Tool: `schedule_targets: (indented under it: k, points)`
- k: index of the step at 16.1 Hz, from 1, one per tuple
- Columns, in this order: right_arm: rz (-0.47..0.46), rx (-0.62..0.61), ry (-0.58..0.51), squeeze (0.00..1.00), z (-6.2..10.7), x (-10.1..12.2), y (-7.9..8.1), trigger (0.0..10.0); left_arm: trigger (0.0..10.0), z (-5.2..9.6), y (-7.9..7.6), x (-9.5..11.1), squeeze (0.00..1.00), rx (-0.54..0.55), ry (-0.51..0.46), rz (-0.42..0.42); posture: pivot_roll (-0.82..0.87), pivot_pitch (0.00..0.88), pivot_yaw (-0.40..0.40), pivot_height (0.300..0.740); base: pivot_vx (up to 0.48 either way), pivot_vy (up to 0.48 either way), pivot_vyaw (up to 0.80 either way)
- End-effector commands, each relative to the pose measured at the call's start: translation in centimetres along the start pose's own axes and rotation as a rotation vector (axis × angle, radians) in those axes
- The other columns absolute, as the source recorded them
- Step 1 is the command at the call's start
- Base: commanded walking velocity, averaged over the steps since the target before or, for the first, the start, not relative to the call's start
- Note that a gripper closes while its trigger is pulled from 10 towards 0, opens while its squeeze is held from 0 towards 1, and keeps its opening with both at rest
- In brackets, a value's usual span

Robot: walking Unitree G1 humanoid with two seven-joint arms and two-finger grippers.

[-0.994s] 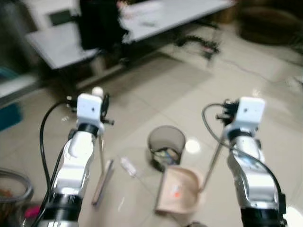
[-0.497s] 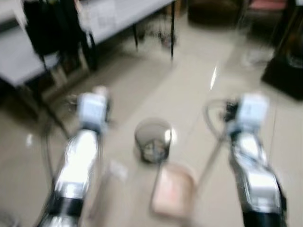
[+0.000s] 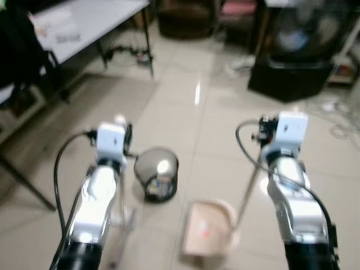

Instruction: Sweep floor

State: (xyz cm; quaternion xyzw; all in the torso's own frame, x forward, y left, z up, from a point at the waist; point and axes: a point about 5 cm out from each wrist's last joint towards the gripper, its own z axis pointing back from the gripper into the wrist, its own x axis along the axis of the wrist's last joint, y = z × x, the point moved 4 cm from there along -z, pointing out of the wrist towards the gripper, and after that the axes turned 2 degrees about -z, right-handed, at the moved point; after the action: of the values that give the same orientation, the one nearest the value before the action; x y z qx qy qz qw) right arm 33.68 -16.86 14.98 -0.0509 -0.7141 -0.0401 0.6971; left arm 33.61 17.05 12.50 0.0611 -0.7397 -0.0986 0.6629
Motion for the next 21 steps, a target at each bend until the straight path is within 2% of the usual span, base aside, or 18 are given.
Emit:
schedule_targets:
  k: [1, 7, 9, 10, 11, 12, 15, 17, 18, 19, 21]
  points:
    - [-0.012, 0.03, -0.044, 0.0, -0.2, 1.1, 1.0, 10.0, 10.0, -0.1, 1.3, 1.3, 0.0, 0.033, -0.051, -0.042, -0.04, 0.012, 0.027, 0.74, 0.0, 0.341, -0.8]
    - [-0.019, 0.032, -0.035, 0.0, 0.0, 0.7, 1.0, 10.0, 10.0, 0.3, 1.5, 1.4, 0.0, 0.03, -0.052, -0.053, -0.03, 0.011, 0.043, 0.74, 0.0, 0.342, -0.75]
    - [-0.017, 0.038, -0.028, 0.0, 0.0, 0.5, 1.1, 10.0, 10.0, 0.3, 1.5, 1.4, 0.0, 0.027, -0.051, -0.053, -0.03, 0.013, 0.046, 0.74, 0.0, 0.351, 0.0]
    - [0.015, 0.076, -0.027, 0.0, 0.0, 0.4, 1.7, 10.0, 10.0, 0.4, 1.5, 1.4, 0.0, 0.026, -0.051, -0.053, -0.04, 0.022, 0.049, 0.74, 0.0, 0.352, 0.0]
    - [0.01, 0.082, -0.021, 0.0, 0.0, 0.3, 1.8, 10.0, 10.0, 0.5, 1.1, 1.8, 0.0, 0.008, -0.072, -0.103, -0.04, 0.022, 0.049, 0.74, 0.0, 0.0, 0.0]
    - [0.009, 0.082, -0.019, 0.0, 0.0, 0.2, 1.8, 10.0, 10.0, 0.6, 0.9, 1.7, 0.0, 0.003, -0.069, -0.115, -0.04, 0.022, 0.049, 0.74, 0.0, -0.48, 0.0]
    - [0.021, 0.093, -0.017, 0.0, 0.1, 0.2, 1.8, 10.0, 10.0, 1.2, 0.6, 1.4, 0.0, 0.011, -0.05, -0.077, -0.04, 0.039, 0.048, 0.74, 0.0, -0.48, 0.0]
    - [0.031, 0.108, -0.016, 0.0, 0.1, 0.2, 1.9, 10.0, 10.0, 1.3, 0.5, 1.6, 0.0, 0.019, -0.057, -0.033, -0.04, 0.042, 0.049, 0.74, 0.0, 0.0, 0.0]
    - [0.054, 0.151, -0.009, 0.0, 0.1, 0.0, 2.4, 10.0, 10.0, 1.2, 0.8, 1.6, 0.0, 0.03, -0.048, -0.064, -0.04, 0.044, 0.049, 0.74, 0.0, 0.0, 0.0]
    - [0.057, 0.158, -0.005, 0.0, 0.0, 0.0, 2.5, 10.0, 10.0, 1.2, 0.8, 1.7, 0.0, 0.033, -0.055, -0.06, -0.04, 0.045, 0.05, 0.74, 0.0, 0.0, 0.0]
    - [0.06, 0.204, 0.005, 0.0, 0.2, -0.3, 3.3, 10.0, 10.0, 1.0, 1.1, 2.2, 0.0, 0.044, -0.082, -0.086, -0.04, 0.047, 0.052, 0.74, 0.146, 0.0, 0.8]
